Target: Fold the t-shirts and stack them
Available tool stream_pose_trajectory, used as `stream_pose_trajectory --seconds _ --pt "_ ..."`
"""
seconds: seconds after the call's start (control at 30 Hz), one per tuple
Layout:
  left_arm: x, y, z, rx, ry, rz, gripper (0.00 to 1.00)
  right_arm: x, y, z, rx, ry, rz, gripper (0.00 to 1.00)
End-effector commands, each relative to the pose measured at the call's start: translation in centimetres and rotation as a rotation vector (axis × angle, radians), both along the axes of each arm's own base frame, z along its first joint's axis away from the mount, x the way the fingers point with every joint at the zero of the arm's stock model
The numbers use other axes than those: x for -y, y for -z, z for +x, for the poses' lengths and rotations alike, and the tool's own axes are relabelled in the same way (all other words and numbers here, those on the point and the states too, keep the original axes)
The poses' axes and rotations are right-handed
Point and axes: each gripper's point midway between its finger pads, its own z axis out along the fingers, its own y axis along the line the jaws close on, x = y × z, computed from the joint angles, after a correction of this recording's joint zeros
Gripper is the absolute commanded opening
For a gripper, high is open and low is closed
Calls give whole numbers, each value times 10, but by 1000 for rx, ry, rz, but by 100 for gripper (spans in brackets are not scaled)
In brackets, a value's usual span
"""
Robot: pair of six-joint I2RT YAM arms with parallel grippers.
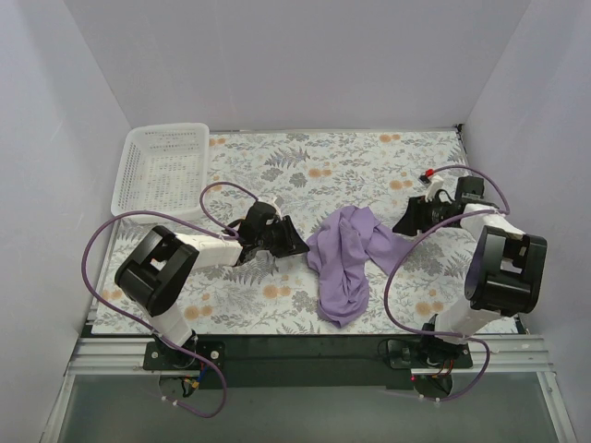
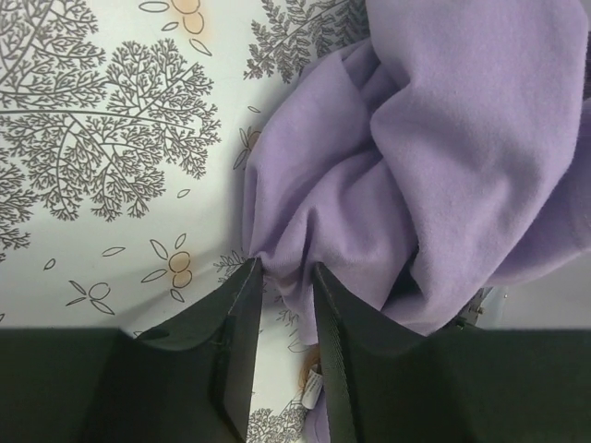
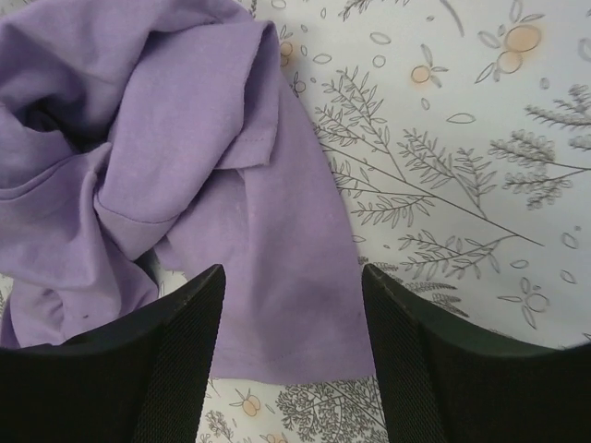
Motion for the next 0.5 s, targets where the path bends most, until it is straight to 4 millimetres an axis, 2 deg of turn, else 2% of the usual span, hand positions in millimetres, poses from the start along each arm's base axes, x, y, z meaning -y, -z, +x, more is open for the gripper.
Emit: stream_pose_trajectory --seconds 0.0,0.1,0.27,0.33,0.37,0.4,0.43,0.47 --pt "11 -21 4 75 48 -53 26 -8 20 -1 -91 -7 -55 67" --pt "13 -29 2 109 77 -64 22 -12 32 -6 -122 -21 -74 62" --pt "13 -43 1 158 109 -72 8 -17 40 -10 -132 -49 -89 52" --pt "11 -51 2 190 117 -62 0 -17 38 -9 -120 -52 -98 36" --pt "8 -54 4 203 106 -51 0 -18 34 -9 -103 -57 -94 23" --pt "6 -57 4 223 111 -42 0 -20 31 -12 -96 -66 -84 17" --pt "4 -64 4 243 109 -41 0 -21 28 -13 -78 -76 -84 5" --pt "3 -68 4 256 111 -39 0 -22 19 -12 -46 -82 -85 1"
